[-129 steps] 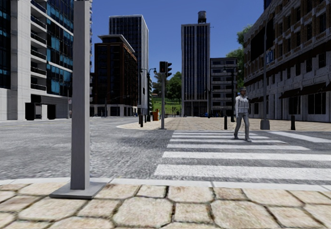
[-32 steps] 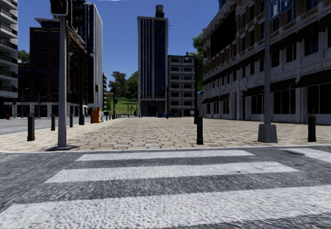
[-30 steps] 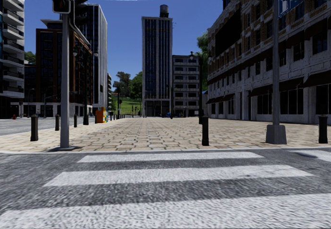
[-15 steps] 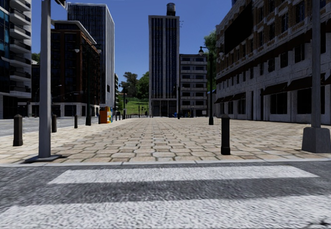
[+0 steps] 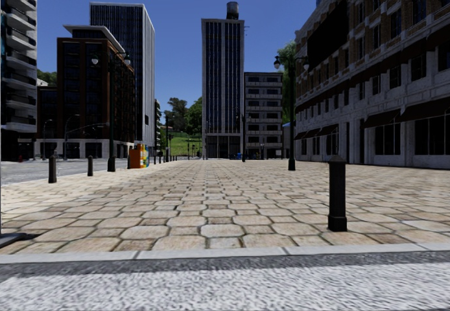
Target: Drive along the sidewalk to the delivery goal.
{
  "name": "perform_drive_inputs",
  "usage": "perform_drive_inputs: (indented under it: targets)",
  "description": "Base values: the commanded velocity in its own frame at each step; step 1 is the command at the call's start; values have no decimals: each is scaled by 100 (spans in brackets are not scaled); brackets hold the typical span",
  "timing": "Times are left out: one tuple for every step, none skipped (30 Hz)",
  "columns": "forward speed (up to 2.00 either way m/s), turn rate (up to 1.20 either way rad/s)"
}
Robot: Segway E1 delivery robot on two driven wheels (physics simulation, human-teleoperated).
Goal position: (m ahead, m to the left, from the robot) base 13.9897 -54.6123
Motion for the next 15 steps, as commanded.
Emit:
perform_drive_inputs:
  targets:
    - [196, 0]
    - [196, 0]
    - [200, 0]
    - [200, 0]
    - [200, 0]
    - [200, 0]
    - [200, 0]
    - [200, 0]
    - [200, 0]
    - [200, 0]
    - [200, 0]
    - [200, 0]
    - [200, 0]
    - [200, 0]
    - [200, -11]
